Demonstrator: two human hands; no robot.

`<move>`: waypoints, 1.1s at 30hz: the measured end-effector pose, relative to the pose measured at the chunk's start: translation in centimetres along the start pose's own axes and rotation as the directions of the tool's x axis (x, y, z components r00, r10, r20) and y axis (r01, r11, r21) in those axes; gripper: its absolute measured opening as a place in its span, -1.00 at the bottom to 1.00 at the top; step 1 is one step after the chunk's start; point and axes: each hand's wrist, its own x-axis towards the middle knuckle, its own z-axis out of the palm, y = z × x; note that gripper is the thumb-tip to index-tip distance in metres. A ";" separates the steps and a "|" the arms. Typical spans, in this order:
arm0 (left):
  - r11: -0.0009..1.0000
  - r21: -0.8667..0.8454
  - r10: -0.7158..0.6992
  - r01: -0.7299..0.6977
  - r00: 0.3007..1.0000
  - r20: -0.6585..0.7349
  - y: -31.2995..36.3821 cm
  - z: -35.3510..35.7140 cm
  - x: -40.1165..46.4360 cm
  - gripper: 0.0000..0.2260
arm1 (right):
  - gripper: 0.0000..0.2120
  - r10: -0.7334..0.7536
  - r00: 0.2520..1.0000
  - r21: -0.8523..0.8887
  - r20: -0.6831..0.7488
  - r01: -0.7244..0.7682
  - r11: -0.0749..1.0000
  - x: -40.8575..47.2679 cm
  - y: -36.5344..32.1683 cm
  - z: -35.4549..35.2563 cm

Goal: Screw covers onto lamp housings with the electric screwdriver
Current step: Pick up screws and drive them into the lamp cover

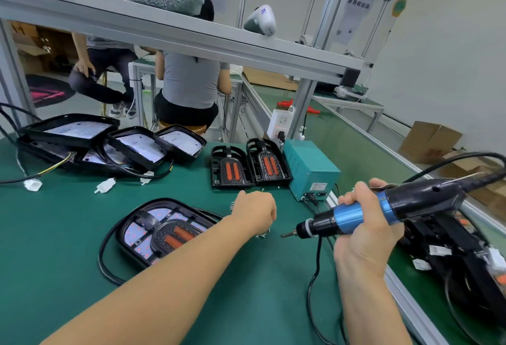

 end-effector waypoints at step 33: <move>0.431 -0.902 -0.122 -0.037 0.988 -0.099 -3.5 -4.2 -7.3 -0.88 | -0.82 0.123 0.987 0.223 0.103 -0.144 0.964 -0.2 -2.3 0.7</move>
